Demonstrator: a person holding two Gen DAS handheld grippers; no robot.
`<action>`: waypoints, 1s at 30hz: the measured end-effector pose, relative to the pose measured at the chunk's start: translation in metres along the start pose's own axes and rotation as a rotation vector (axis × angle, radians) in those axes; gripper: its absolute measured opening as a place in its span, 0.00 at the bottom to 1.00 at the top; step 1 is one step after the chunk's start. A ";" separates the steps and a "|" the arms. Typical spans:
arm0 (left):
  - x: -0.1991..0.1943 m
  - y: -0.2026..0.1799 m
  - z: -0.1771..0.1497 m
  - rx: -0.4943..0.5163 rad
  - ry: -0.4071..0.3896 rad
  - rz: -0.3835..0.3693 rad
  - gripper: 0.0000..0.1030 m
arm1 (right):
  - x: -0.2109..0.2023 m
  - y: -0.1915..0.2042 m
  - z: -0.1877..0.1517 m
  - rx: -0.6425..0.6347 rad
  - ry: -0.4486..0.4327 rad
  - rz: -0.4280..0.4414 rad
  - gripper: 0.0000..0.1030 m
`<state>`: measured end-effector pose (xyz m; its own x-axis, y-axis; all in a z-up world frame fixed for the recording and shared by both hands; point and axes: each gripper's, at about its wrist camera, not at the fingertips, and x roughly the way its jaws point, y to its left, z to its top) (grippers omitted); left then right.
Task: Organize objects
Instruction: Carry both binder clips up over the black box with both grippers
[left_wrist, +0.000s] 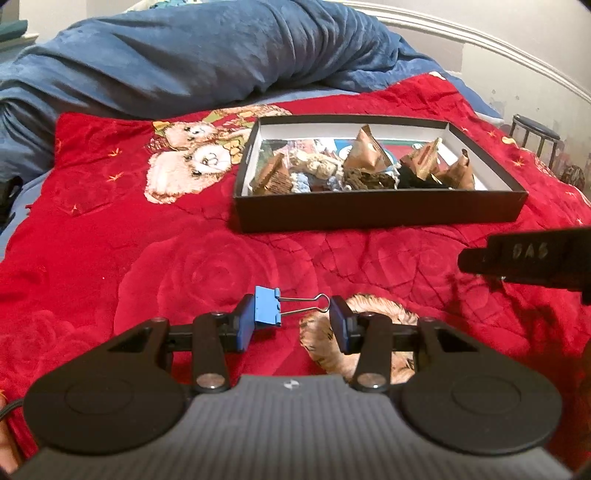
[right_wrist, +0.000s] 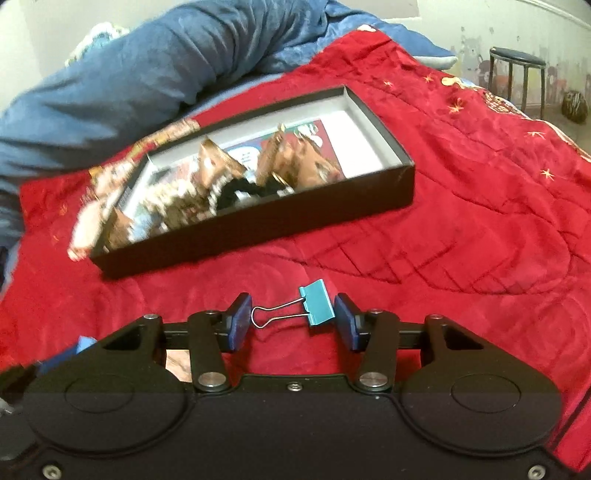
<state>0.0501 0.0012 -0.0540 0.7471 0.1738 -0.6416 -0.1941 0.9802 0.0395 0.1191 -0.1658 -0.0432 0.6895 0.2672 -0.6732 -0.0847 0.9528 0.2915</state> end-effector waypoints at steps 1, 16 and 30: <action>0.000 0.001 0.001 -0.006 -0.005 0.003 0.46 | -0.001 0.000 0.001 0.010 -0.006 0.011 0.46; 0.008 0.003 0.021 -0.012 -0.081 -0.008 0.46 | 0.002 0.020 0.030 0.016 -0.088 0.173 0.46; 0.019 0.026 0.076 -0.076 -0.147 -0.115 0.46 | 0.005 0.002 0.068 0.094 -0.198 0.348 0.46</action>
<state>0.1079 0.0369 -0.0071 0.8506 0.0783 -0.5199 -0.1450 0.9854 -0.0888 0.1712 -0.1719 0.0003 0.7574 0.5295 -0.3822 -0.2774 0.7907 0.5457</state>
